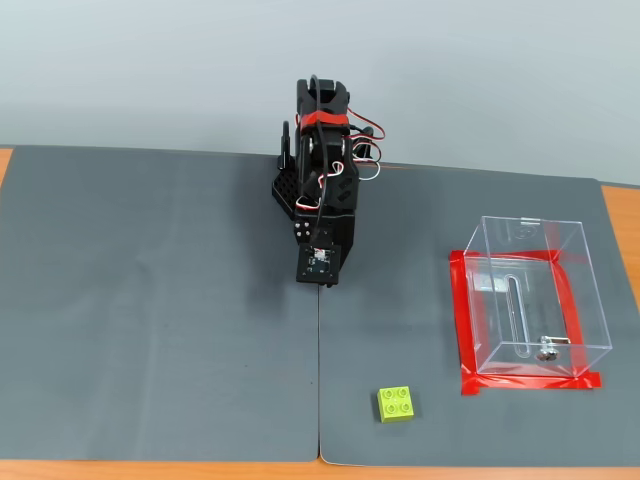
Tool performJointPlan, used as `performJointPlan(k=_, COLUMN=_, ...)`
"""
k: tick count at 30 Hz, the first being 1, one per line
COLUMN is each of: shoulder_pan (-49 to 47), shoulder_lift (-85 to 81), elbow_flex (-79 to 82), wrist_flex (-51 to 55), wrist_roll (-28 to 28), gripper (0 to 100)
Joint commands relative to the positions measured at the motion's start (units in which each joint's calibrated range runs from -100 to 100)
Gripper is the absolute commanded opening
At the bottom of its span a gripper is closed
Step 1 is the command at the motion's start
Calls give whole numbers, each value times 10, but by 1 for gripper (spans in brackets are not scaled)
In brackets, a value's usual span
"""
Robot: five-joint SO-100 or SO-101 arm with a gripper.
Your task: Pick the green lego block and place it into the transparent box
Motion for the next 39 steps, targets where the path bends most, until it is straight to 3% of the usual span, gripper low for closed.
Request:
performJointPlan(k=1, shoulder_pan=-2, shoulder_lift=2, elbow_flex=-83, wrist_flex=-3, wrist_roll=2, gripper=2)
performJointPlan(k=7, shoulder_pan=-2, shoulder_lift=70, elbow_flex=-154, wrist_flex=-10, wrist_roll=2, gripper=2)
performJointPlan(k=21, shoulder_pan=-3, shoulder_lift=362, elbow_flex=-349, wrist_flex=-150, wrist_roll=2, gripper=2)
performJointPlan(k=29, shoulder_pan=-26, shoulder_lift=599, elbow_flex=-558, wrist_flex=-144, wrist_roll=2, gripper=2)
performJointPlan(k=39, shoulder_pan=-102, shoulder_lift=746, elbow_flex=-692, wrist_flex=-144, wrist_roll=2, gripper=2)
